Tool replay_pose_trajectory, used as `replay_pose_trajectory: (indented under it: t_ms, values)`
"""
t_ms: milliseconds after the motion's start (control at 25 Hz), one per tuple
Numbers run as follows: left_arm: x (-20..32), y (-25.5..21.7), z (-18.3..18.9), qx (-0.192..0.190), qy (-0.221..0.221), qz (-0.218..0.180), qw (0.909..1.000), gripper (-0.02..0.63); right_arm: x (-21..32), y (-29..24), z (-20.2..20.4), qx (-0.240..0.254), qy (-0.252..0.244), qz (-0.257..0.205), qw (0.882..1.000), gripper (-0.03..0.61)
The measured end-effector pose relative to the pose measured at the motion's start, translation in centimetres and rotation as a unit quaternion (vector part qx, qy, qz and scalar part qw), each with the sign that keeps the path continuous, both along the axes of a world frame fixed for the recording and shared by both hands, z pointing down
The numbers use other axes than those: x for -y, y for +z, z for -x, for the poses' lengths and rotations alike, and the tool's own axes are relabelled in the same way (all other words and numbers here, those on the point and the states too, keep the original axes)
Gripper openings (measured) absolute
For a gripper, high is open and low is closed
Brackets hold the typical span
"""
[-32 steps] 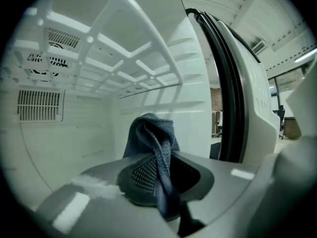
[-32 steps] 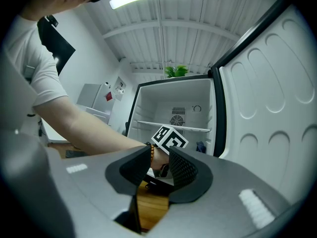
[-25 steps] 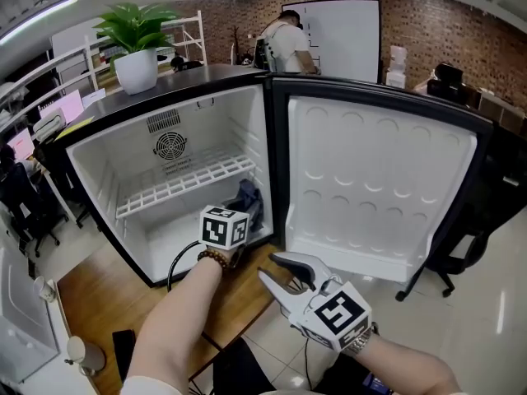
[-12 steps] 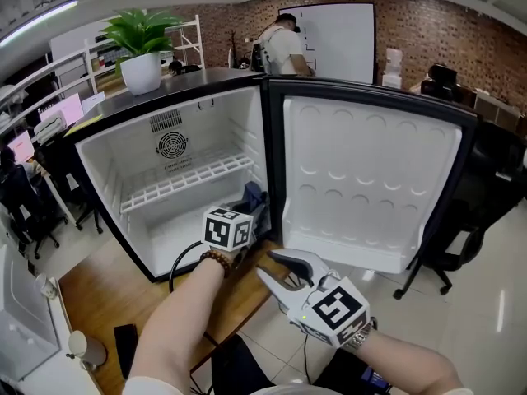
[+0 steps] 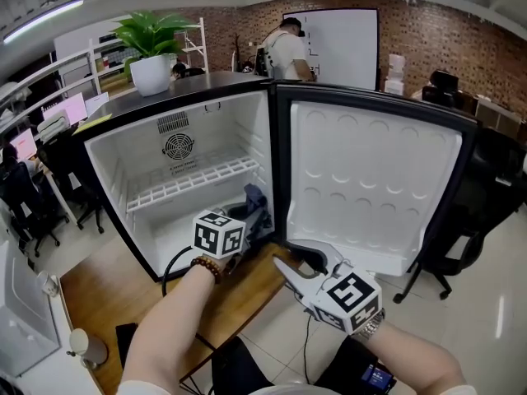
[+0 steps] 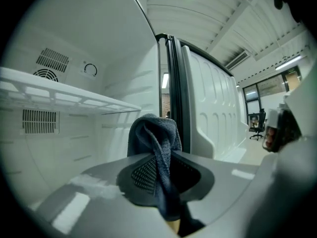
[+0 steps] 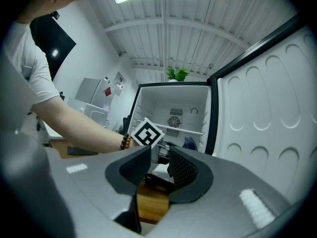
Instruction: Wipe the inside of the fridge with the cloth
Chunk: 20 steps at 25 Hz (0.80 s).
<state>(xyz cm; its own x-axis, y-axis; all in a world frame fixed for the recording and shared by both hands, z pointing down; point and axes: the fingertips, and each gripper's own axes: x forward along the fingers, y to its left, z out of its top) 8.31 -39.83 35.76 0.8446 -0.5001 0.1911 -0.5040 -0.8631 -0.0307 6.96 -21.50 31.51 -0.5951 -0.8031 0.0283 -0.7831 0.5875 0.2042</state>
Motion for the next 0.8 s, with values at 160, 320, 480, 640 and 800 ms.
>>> replay_pose_trajectory:
  t_ms: [160,320,480,640,800]
  values:
    - [-2.3,-1.3,1.1,-0.006,0.047,-0.019,0.9987,0.058,1.5,0.2,-1.7,-0.005,0.010,0.020,1.000,0.143]
    - [-5.0,-2.7,1.8,-0.009,0.099,-0.044,0.9941,0.058,2.8,0.3,-2.2,-0.016,0.002,0.037,0.999,0.195]
    - [-7.5,-3.6,2.5,-0.007,0.144,-0.063,0.9876,0.060,4.0,0.4,-1.7,-0.038,-0.018,0.049,0.998,0.240]
    - [-10.0,-4.2,2.9,-0.002,0.188,-0.076,0.9792,0.060,4.9,0.8,-0.7,-0.075,-0.043,0.059,0.994,0.275]
    - [-12.3,-4.5,3.1,-0.002,0.235,-0.075,0.9692,0.060,5.2,0.3,0.0,-0.098,-0.059,0.050,0.992,0.290]
